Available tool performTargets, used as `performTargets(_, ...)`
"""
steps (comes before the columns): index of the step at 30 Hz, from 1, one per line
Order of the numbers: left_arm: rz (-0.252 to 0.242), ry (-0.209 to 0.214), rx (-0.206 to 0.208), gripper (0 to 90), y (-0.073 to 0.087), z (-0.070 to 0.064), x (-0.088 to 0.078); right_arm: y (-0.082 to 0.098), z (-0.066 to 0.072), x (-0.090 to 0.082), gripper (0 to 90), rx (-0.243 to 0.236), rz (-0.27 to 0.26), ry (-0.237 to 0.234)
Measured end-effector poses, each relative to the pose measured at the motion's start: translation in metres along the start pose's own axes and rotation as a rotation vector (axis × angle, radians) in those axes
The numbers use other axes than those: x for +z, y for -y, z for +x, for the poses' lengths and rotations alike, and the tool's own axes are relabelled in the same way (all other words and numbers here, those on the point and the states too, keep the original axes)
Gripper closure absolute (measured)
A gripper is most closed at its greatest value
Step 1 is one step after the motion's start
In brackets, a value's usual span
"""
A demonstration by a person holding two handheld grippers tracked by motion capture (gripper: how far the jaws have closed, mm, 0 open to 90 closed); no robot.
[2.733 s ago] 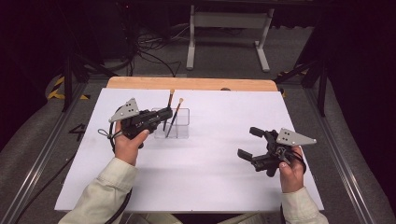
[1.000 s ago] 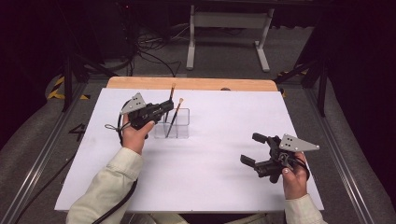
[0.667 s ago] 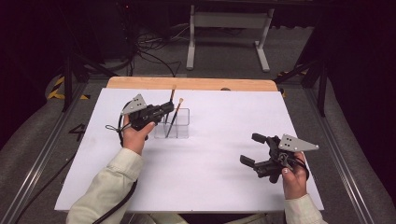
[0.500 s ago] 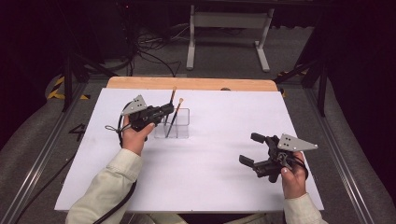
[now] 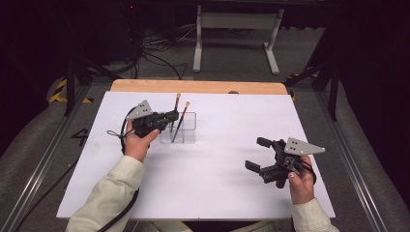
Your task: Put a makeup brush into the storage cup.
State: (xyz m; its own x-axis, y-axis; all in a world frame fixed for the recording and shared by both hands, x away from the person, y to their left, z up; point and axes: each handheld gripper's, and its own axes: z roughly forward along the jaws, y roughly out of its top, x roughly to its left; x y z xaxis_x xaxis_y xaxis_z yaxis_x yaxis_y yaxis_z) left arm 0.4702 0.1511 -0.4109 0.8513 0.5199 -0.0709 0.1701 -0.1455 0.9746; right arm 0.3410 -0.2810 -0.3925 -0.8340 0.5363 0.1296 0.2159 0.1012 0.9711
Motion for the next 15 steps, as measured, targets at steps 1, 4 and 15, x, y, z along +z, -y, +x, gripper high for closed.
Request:
performTargets(1,0.002,0.001,0.0,82.8,0.0,0.0,0.0,0.0,0.0,0.0,0.9,0.0,0.0,0.0)
performTargets(4,0.007,-0.001,0.0,82.6,0.001,0.0,-0.001,0.0,0.0,0.0,0.8,-0.001,0.001,-0.002)
performTargets(15,0.04,0.017,-0.003,35.1,-0.008,-0.013,-0.015,-0.003,-0.006,0.004,0.8,-0.003,0.0,-0.003)
